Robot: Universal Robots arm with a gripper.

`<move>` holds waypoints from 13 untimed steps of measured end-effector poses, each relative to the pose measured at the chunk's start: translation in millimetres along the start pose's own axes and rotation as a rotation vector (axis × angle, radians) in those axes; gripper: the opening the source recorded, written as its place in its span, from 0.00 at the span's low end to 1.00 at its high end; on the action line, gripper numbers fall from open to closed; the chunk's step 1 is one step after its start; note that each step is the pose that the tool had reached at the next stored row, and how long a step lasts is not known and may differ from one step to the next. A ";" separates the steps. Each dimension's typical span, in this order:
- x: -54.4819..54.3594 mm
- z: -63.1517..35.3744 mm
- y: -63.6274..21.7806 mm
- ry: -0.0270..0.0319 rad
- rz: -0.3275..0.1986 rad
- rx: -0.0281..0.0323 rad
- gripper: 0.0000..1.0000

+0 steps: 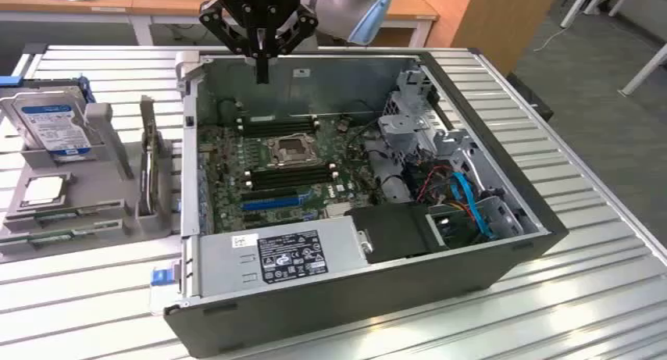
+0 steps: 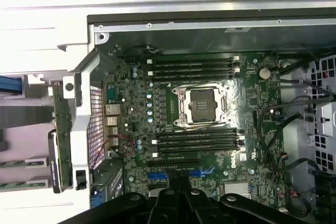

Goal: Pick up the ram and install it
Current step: 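Reach for the ram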

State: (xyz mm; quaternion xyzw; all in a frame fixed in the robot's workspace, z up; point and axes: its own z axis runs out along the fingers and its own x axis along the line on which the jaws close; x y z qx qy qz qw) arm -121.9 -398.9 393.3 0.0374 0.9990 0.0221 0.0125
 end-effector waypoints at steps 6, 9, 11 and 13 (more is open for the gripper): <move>0.0 0.0 0.0 0.0000 0.000 0.0000 0.10; 0.0 0.0 0.0 0.0000 0.000 0.0000 0.10; 0.3 0.0 0.0 0.0000 0.000 0.0000 0.10; 1.3 -0.1 -0.1 0.0000 0.000 0.0001 0.10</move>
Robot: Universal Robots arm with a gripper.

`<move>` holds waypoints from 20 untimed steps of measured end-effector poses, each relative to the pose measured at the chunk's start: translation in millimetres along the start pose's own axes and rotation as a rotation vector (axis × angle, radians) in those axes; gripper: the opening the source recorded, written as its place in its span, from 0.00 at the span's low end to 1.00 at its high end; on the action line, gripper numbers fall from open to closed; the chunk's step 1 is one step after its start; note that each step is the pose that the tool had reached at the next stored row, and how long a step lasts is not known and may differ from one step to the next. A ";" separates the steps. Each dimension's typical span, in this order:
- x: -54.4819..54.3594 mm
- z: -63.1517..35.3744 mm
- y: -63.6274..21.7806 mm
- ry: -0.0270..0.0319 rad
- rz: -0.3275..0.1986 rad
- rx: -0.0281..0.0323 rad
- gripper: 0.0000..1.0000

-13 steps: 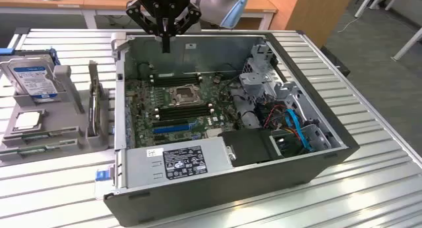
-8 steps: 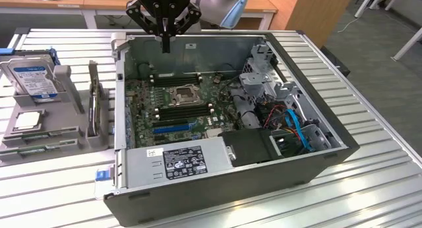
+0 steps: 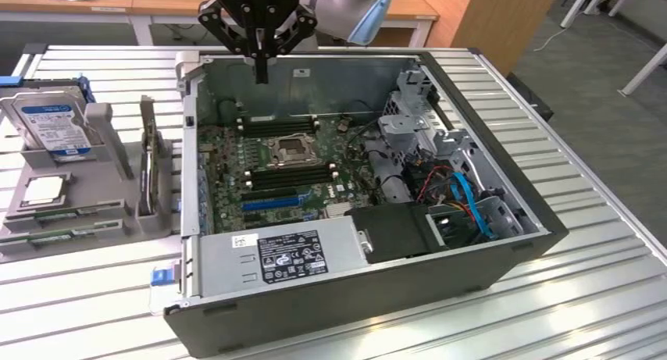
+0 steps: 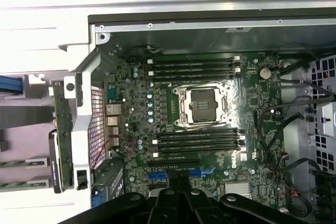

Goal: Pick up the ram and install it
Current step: 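Reach for the ram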

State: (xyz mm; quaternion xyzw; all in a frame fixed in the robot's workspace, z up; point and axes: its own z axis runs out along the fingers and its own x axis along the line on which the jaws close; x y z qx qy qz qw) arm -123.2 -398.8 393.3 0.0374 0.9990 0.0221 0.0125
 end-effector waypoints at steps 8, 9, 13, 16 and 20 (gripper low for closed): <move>10.4 -0.2 -0.8 0.0000 0.000 0.0000 0.10; 11.9 -0.2 -0.9 0.0000 0.000 0.0000 0.10; 18.3 -0.2 -1.4 -0.0001 0.000 -0.0001 0.10; 21.9 -0.2 -1.7 0.0000 0.000 -0.0001 0.10; 27.1 -0.2 -2.1 -0.0001 0.000 -0.0001 0.10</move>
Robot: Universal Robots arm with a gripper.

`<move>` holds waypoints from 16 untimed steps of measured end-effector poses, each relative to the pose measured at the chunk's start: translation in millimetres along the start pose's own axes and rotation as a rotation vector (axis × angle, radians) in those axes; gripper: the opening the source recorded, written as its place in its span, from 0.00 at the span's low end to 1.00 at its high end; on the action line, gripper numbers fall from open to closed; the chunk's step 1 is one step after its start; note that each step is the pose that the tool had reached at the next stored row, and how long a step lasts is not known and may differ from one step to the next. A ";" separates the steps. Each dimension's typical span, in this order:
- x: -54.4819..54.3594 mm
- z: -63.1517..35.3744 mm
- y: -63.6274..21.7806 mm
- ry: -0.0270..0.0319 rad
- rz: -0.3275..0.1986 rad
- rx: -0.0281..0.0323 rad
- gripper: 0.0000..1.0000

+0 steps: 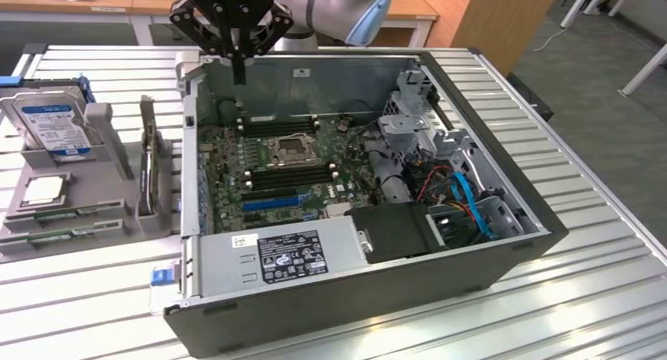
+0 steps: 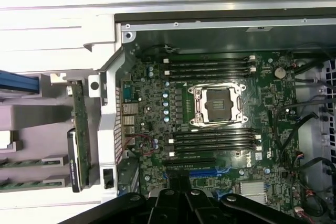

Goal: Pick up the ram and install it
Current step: 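Reach for the ram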

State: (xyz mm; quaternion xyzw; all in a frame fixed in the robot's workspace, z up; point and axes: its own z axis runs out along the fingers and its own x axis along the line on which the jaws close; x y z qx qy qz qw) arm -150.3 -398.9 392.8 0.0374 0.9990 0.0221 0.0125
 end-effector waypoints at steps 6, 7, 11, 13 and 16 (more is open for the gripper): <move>7.4 -0.1 -0.6 0.0000 0.000 0.0000 0.10; 8.5 -0.1 -0.6 0.0000 0.000 0.0000 0.10; 12.8 -0.2 -0.9 0.0000 0.000 0.0000 0.10; 14.8 -0.2 -1.1 0.0001 0.000 0.0000 0.10; 18.8 -0.1 -1.4 0.0001 0.000 0.0001 0.10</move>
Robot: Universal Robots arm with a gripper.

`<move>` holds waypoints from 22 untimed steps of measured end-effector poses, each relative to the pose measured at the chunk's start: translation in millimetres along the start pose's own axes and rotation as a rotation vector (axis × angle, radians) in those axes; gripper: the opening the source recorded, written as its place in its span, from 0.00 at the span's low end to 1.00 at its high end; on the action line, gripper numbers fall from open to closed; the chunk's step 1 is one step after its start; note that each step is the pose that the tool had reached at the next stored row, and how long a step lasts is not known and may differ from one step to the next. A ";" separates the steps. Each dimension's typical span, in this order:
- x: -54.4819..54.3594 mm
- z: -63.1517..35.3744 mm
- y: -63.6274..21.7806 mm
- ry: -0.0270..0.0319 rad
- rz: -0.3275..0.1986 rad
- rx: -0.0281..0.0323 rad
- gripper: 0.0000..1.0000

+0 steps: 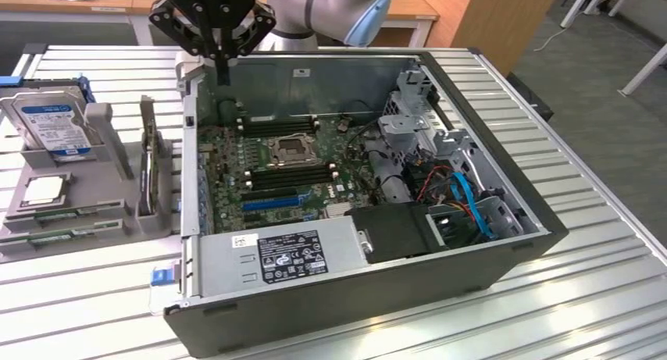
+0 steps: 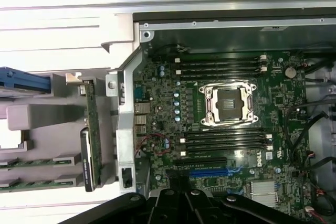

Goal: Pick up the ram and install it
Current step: 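Reach for the ram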

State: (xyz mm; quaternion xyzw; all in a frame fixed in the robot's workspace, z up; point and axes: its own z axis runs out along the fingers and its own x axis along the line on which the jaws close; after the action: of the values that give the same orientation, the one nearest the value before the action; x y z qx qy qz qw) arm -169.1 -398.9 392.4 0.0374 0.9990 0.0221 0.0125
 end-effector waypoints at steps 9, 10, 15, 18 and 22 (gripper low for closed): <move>9.3 0.4 -0.7 0.0013 0.000 0.0000 0.10; 10.2 0.4 -0.8 0.0016 0.000 0.0001 0.10; 14.6 0.7 -1.1 0.0049 0.000 0.0004 0.10; 17.6 0.9 -1.4 0.0066 0.000 0.0005 0.10; 24.2 1.3 -1.9 0.0072 0.000 0.0005 0.10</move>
State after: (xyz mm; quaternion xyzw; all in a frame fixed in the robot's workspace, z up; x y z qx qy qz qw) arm -193.3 -398.9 390.5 0.0375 0.9990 0.0220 0.0089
